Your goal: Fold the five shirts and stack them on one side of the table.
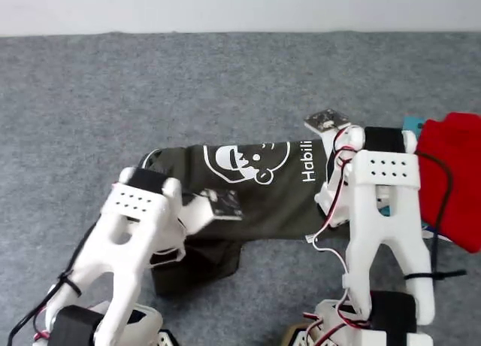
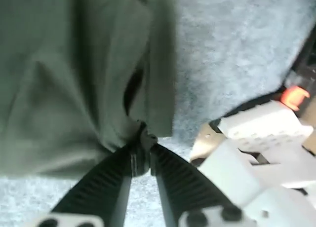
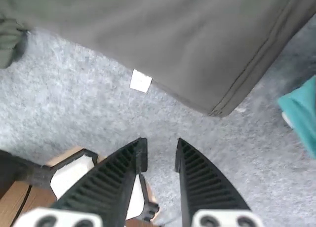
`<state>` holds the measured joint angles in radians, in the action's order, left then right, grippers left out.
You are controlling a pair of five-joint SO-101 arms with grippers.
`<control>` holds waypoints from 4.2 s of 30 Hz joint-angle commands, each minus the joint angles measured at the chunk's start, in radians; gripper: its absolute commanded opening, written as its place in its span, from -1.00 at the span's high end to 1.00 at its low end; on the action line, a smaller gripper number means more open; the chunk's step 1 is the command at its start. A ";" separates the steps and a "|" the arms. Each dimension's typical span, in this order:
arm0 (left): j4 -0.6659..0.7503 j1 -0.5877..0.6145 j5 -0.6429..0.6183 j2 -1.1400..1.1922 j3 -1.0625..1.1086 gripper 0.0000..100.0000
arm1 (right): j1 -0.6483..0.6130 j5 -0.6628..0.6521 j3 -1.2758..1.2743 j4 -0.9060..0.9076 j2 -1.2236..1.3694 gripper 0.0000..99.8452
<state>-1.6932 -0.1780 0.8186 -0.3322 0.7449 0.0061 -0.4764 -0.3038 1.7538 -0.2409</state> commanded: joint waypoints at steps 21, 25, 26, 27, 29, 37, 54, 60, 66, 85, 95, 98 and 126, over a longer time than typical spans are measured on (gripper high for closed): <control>0.084 0.313 -0.160 -0.035 -0.170 0.97 | 0.002 -0.101 -0.241 0.002 -0.265 0.51; 0.097 0.315 -0.230 -0.035 -0.171 0.97 | 0.001 -0.161 -0.330 -0.124 -0.265 0.49; 0.097 0.318 -0.242 -0.035 -0.171 0.97 | 0.001 -0.173 -0.359 -0.160 -0.265 0.49; 0.097 0.319 -0.252 -0.035 -0.171 0.97 | 0.001 -0.184 -0.387 -0.193 -0.265 0.48; 0.095 0.319 -0.259 -0.034 -0.171 0.97 | 0.001 -0.209 -0.442 -0.251 -0.265 0.48; 0.097 0.315 -0.295 -0.026 -0.171 0.97 | 0.001 -0.247 -0.551 -0.484 -0.248 0.49; 0.069 0.319 -0.296 -0.035 -0.171 0.97 | 0.010 -0.276 -0.549 -0.699 -0.015 0.90; 0.061 0.321 -0.296 -0.035 -0.194 0.97 | 0.022 -0.308 -0.548 -0.650 -0.189 0.91; 0.032 0.315 -0.296 -0.035 -0.239 0.97 | 0.030 -0.350 -0.548 -0.550 -0.285 0.78; 0.014 0.313 -0.290 -0.035 -0.242 0.97 | 0.030 -0.264 -0.549 -0.676 -0.085 0.63; 0.012 0.313 -0.293 -0.035 -0.242 0.97 | -0.001 -0.267 -0.557 -0.665 -0.070 0.89; 0.012 0.313 -0.293 -0.035 -0.242 0.97 | -0.008 -0.279 -0.554 -0.670 -0.039 0.94; 0.347 0.331 -0.404 0.051 -0.794 0.97 | 0.133 -0.482 0.023 -0.760 -0.139 0.98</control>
<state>-1.4630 0.1366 0.4242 -0.3122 0.0207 0.1227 -0.9536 -0.3867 1.0679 -0.4250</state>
